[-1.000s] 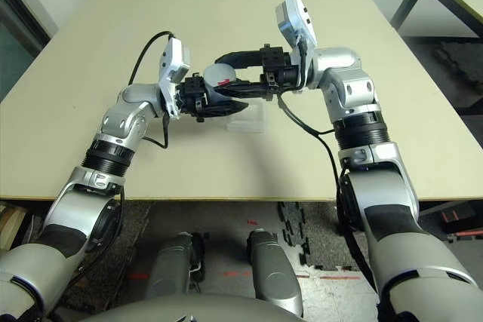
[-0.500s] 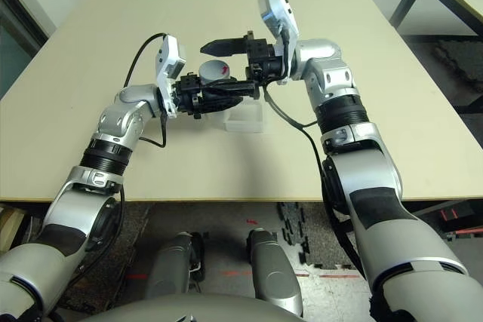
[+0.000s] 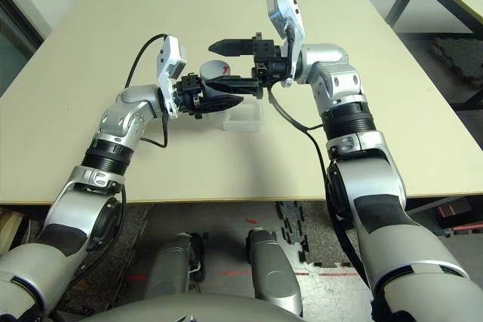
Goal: Pour the medicine from the bottle into the box.
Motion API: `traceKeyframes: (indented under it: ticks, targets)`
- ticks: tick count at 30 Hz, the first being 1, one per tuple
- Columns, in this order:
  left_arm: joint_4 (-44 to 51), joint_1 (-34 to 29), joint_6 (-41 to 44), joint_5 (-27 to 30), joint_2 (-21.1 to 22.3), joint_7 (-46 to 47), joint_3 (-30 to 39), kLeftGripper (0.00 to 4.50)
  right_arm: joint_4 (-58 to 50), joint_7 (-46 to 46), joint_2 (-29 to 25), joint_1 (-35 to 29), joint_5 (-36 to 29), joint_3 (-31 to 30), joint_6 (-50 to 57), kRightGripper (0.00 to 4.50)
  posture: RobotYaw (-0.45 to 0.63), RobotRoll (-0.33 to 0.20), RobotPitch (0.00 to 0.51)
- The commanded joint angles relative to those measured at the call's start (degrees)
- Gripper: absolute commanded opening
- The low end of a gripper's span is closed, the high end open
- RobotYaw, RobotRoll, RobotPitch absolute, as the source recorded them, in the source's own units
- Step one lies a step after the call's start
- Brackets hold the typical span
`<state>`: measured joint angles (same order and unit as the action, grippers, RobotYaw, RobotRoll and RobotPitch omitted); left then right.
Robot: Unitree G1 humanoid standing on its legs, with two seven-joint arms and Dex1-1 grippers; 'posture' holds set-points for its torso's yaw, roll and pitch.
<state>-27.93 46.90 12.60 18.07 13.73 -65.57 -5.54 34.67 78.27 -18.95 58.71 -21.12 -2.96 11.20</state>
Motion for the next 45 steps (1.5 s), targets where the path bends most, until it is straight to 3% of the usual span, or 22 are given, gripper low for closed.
traceKeyframes:
  ticks: [1,10,27,37,45]
  targets:
    - [0.3,0.9,-0.1,-0.3,-0.4,0.3,-0.3,2.59,1.6,-1.8,0.5,0.3,1.9,-0.5,-1.0,4.5,-0.24,0.0,0.109]
    - [0.9,0.6,0.1,0.0,-0.1,0.5,-0.1,2.59,3.0,-3.1,-2.0,0.2,4.0,-0.2,-1.4,4.5,-0.23,0.0,0.109]
    - [-0.3,0.8,-0.5,-0.3,-0.2,0.6,-0.1,2.59,2.6,1.2,-13.1,-0.4,1.8,2.9,1.6,4.5,-0.25,0.0,0.109]
    - [-1.4,1.3,-1.1,-0.5,-0.3,0.4,-0.2,2.59,-9.4,5.5,-9.7,-3.9,-4.0,1.5,11.6,4.5,-0.25,0.0,0.107]
    - [-1.3,1.4,-1.3,-0.5,-1.1,0.4,-0.7,2.59,-9.4,2.7,-4.8,-3.4,-3.4,0.7,11.7,4.5,-0.25,0.0,0.108]
